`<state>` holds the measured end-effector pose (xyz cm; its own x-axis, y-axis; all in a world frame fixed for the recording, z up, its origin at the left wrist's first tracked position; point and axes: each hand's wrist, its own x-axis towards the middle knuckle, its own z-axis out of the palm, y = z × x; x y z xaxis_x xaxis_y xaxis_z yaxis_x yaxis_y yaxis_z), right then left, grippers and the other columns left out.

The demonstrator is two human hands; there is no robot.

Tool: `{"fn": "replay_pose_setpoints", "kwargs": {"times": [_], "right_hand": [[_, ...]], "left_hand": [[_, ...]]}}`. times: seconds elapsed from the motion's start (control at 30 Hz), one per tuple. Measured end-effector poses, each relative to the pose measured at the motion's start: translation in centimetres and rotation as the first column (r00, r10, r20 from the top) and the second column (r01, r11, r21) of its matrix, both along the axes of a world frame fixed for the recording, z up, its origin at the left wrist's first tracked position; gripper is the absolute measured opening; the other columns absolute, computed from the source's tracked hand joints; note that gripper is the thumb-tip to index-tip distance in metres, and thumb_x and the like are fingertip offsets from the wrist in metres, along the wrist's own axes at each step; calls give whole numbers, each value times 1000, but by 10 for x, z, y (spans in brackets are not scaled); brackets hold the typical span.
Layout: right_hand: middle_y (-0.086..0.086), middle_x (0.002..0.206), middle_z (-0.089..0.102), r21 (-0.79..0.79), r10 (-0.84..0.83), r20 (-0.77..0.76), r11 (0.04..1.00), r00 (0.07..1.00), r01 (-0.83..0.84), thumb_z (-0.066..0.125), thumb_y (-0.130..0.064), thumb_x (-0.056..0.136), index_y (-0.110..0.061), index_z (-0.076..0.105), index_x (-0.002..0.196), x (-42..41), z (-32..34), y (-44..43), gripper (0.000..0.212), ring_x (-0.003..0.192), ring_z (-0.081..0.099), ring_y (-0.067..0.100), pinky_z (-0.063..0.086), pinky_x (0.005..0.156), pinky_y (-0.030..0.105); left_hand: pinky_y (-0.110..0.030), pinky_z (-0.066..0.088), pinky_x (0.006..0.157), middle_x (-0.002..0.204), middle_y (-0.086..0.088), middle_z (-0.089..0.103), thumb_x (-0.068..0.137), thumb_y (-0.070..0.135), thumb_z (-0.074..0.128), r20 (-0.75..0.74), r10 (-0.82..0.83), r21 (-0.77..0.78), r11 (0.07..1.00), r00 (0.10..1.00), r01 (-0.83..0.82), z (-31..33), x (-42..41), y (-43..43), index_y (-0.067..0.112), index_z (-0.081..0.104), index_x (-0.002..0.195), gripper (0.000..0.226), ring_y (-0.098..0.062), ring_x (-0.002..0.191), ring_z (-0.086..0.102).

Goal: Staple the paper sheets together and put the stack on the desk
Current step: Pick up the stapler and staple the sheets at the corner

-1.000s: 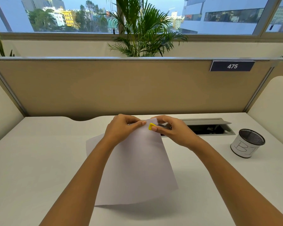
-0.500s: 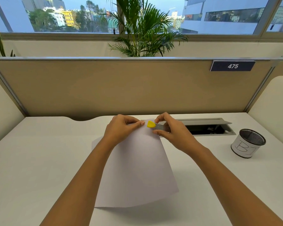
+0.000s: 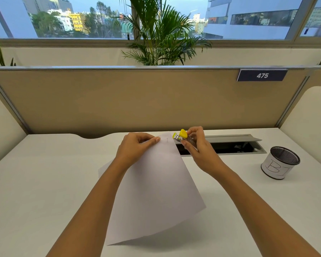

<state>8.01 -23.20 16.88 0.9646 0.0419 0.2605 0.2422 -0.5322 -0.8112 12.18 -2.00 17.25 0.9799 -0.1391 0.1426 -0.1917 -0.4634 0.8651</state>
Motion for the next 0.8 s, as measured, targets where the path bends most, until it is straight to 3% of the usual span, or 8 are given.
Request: {"fn": "replay_pose_setpoints", "kwargs": {"times": [0.17, 0.27, 0.43, 0.67, 0.8], "right_hand": [[3, 98, 58, 91, -64, 8, 994, 998, 63, 61, -24, 88, -28, 42, 99, 1, -4, -7, 22, 77, 56, 13, 42, 62, 9], [-3, 102, 57, 150, -100, -20, 983, 995, 101, 65, -22, 86, -23, 49, 103, 2, -6, -11, 24, 82, 57, 6, 44, 63, 2], [-5, 105, 58, 201, -174, -100, 961, 980, 191, 62, -25, 87, -20, 52, 112, 2, -13, -18, 28, 82, 54, 2, 42, 68, 11], [-2, 107, 60, 259, -229, -169, 928, 959, 267, 59, -28, 89, -18, 51, 116, 2, -28, -27, 29, 90, 55, 9, 42, 73, 14], [1, 109, 54, 197, -280, -229, 925, 932, 326, 54, -26, 93, -14, 46, 122, 0, -45, -35, 33, 94, 51, 15, 39, 75, 23]], "left_hand": [[-47, 52, 88, 84, 20, 73, 73, 54, 66, 5, 33, -46, 998, 999, -33, -4, -1, 1, 36, 74, 77, 21, -8, 93, 66], [-41, 53, 87, 85, 16, 73, 78, 46, 68, -2, 42, -99, 994, 999, -42, -4, -1, 1, 32, 75, 78, 15, -9, 91, 66], [-23, 49, 79, 92, 8, 74, 82, 32, 69, -12, 57, -238, 970, 998, -59, 0, -5, -2, 21, 76, 89, 15, -6, 89, 67], [-20, 47, 73, 91, 6, 75, 82, 33, 69, -45, 93, -345, 933, 995, -103, -3, -8, -1, 17, 76, 93, 20, -7, 84, 67], [-18, 48, 73, 91, 7, 74, 82, 33, 68, -54, 128, -374, 917, 990, -139, -3, -9, 1, 18, 76, 92, 19, -5, 84, 67]]}}
